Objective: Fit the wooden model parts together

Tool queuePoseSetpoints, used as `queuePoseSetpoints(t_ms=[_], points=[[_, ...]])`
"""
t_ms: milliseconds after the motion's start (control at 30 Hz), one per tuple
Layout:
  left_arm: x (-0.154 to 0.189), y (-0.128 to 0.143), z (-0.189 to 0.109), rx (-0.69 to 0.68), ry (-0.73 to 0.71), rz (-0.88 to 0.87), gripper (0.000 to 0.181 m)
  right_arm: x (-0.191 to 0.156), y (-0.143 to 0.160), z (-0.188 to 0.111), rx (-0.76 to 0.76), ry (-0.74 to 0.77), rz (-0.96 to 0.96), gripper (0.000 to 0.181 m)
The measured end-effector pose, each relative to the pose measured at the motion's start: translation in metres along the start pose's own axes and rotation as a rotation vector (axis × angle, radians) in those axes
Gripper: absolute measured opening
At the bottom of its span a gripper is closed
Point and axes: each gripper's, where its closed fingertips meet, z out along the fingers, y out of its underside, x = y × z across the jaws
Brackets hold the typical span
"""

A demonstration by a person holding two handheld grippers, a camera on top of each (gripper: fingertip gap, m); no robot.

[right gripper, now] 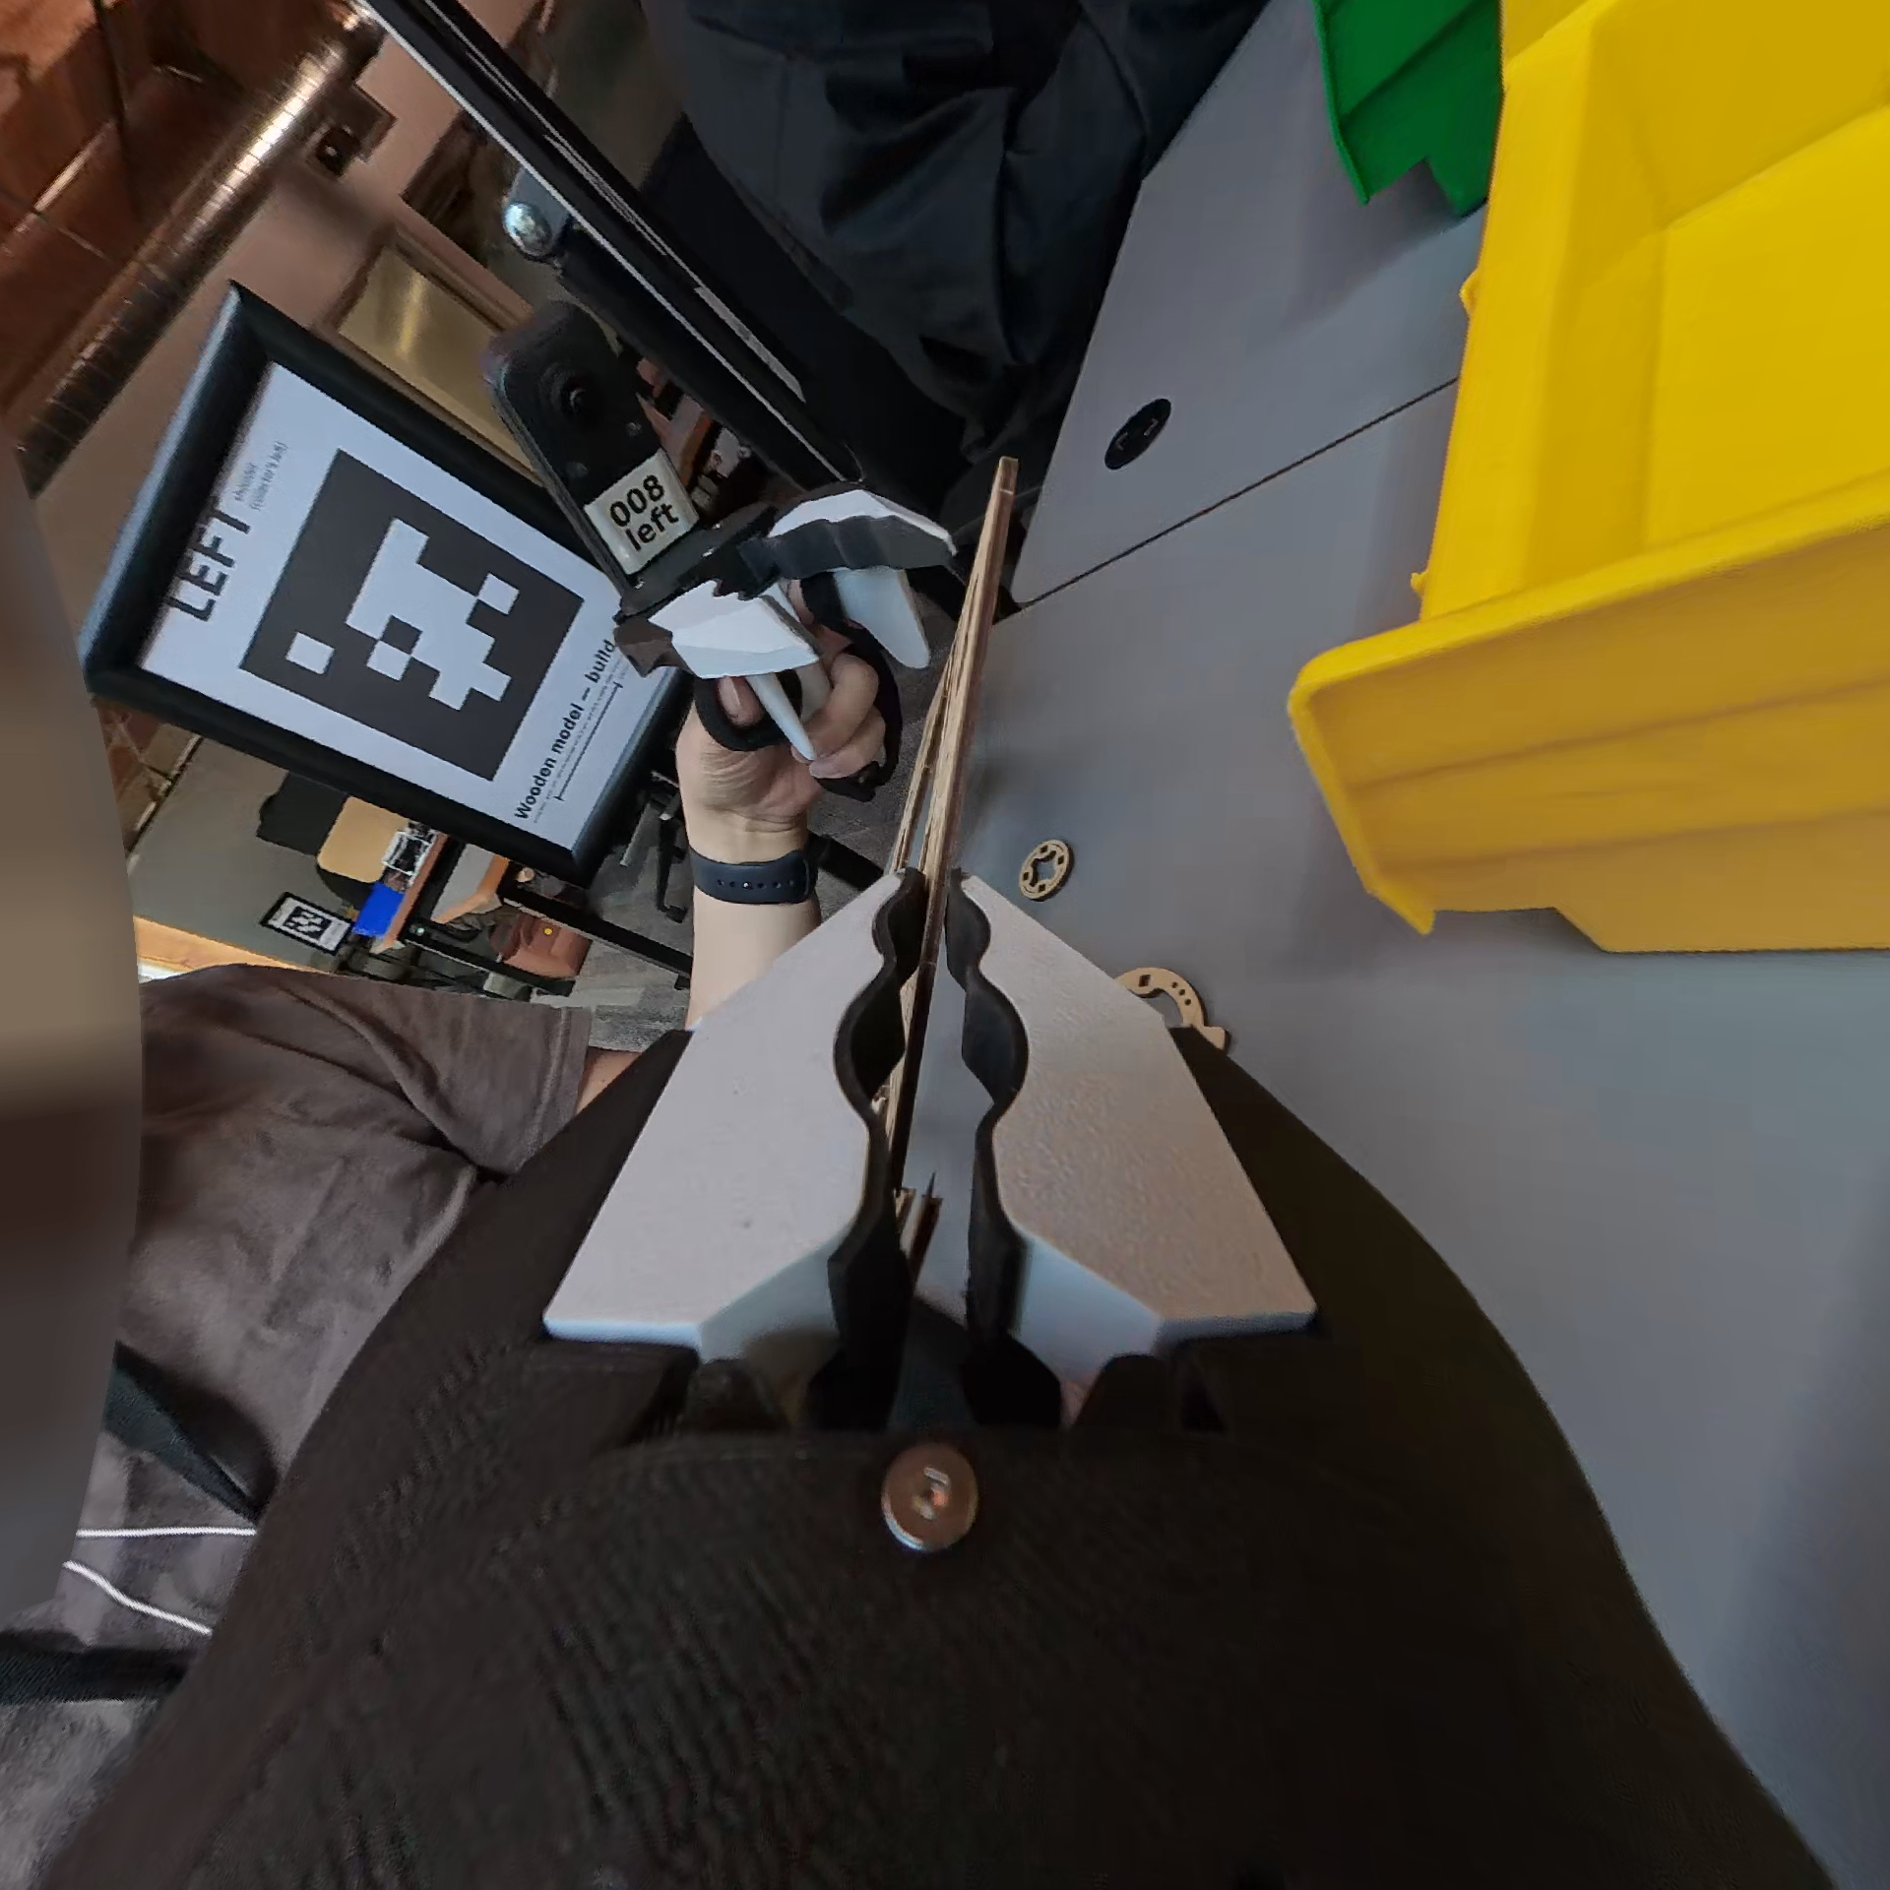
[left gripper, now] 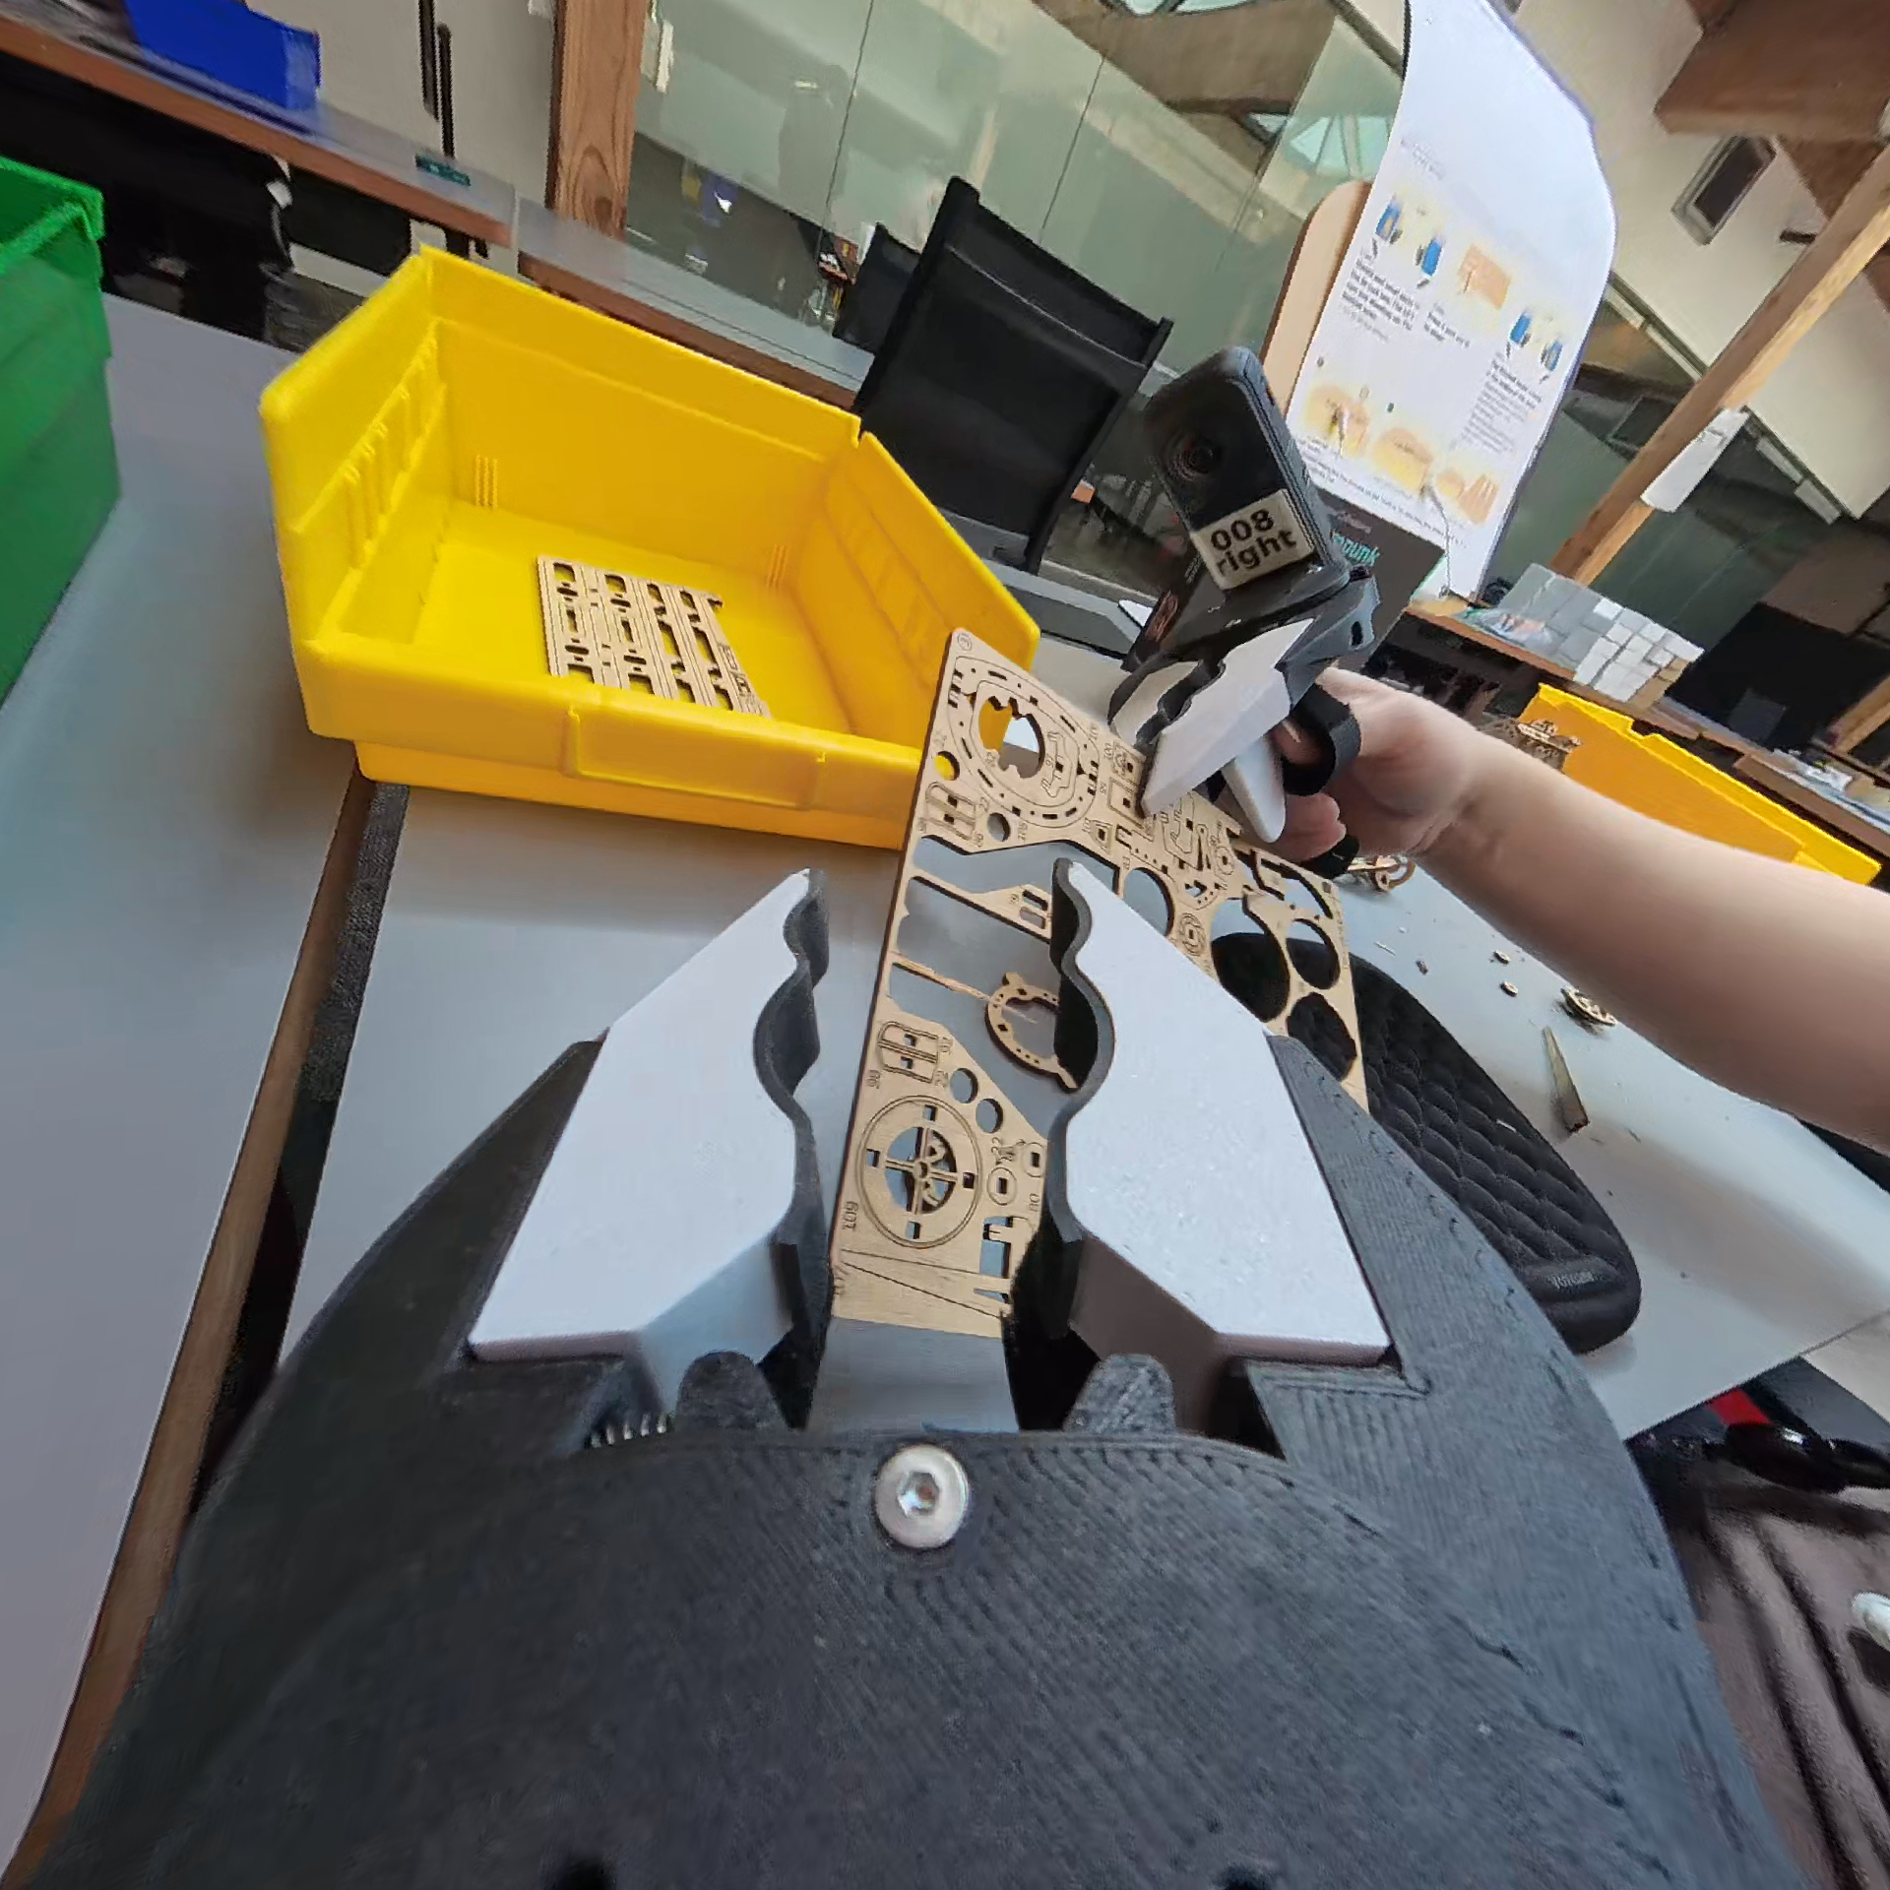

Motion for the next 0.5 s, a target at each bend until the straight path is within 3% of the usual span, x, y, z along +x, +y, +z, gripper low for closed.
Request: queuePoseSetpoints(t_ms=[100,200,300,367,467,500], points=[[0.004,-0.006,0.009,-0.019,-0.015,0.053,0.052,-0.005,-0.004,-0.002,-0.001,-0.017,-0.042,0.001],[0.016,-0.009,0.022,-0.145,0.078,0.057,0.052,-0.017,-0.007,-0.001,-0.041,-0.043,-0.105,0.001],[0.019,-0.019,0.027,-0.246,0.162,0.014,0.037,-0.027,-0.011,0.000,-0.067,-0.038,-0.197,0.001],[0.035,-0.023,0.024,-0.298,0.292,-0.035,0.029,-0.032,-0.014,0.000,-0.066,-0.037,-0.249,0.002],[0.042,-0.011,0.024,-0.395,0.366,-0.065,0.026,-0.041,-0.017,0.001,-0.063,-0.061,-0.298,0.002],[0.046,-0.007,0.024,-0.413,0.402,-0.071,0.014,-0.041,-0.018,0.001,-0.064,-0.051,-0.307,0.002]])
